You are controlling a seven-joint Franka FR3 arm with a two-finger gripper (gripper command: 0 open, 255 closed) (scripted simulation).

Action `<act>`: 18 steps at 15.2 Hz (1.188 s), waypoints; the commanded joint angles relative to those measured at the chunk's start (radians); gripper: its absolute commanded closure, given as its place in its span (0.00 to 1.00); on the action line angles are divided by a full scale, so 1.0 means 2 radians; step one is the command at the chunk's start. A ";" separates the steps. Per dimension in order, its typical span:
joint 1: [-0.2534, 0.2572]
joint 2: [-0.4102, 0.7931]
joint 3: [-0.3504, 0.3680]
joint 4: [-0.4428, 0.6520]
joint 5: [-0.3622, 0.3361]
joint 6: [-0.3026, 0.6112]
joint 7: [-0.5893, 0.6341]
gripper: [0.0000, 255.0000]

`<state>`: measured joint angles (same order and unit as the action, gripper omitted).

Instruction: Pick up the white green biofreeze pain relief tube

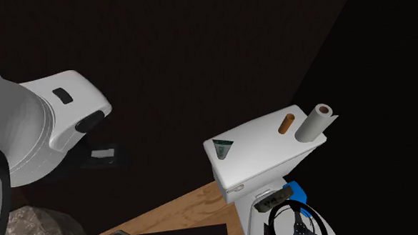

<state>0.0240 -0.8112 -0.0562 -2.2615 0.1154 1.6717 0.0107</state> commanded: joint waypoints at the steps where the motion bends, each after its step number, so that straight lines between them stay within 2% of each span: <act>1: 0.000 0.000 0.000 0.000 0.000 0.000 0.000 0.00; 10: 0.024 0.038 -0.099 -0.064 -0.069 0.072 -0.214 0.00; 18: 0.053 0.136 -0.193 -0.061 -0.112 0.153 -0.404 0.00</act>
<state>0.1208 -0.5681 -0.4189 -2.3948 -0.1013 1.9630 -0.7445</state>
